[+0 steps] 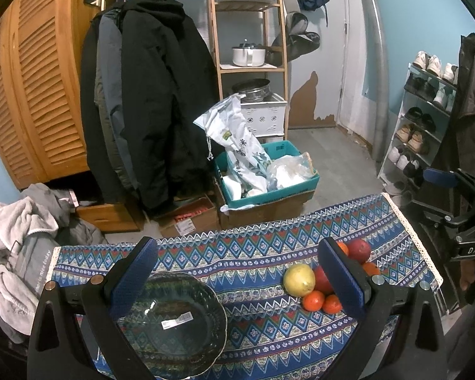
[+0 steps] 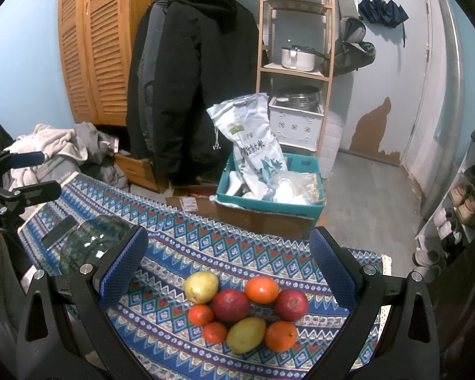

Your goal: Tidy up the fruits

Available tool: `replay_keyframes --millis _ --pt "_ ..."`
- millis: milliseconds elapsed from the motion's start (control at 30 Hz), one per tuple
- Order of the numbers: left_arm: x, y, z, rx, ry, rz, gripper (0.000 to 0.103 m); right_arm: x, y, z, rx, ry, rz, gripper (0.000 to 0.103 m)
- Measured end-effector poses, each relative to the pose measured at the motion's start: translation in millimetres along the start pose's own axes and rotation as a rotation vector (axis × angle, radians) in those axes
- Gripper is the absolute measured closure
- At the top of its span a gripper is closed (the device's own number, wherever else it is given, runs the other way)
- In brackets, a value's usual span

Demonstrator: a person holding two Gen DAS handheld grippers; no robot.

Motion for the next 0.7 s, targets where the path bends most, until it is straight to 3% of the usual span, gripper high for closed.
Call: replay_keyframes --millis 700 --pt "0.5 -1.8 2.1 -0.004 0.003 0.022 0.001 2.8 3.0 -2.5 0.000 0.005 0.001 0.003"
Point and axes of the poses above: each gripper's, at about its wrist camera, not at the fingertips, and y roughly against the way its jaws point, x to its right, z to its underside, the point moved 5 cm from there along -y, roughly the way its jaws point, and after that the axes turned 7 degrees about -y, right-handed, at the moved point
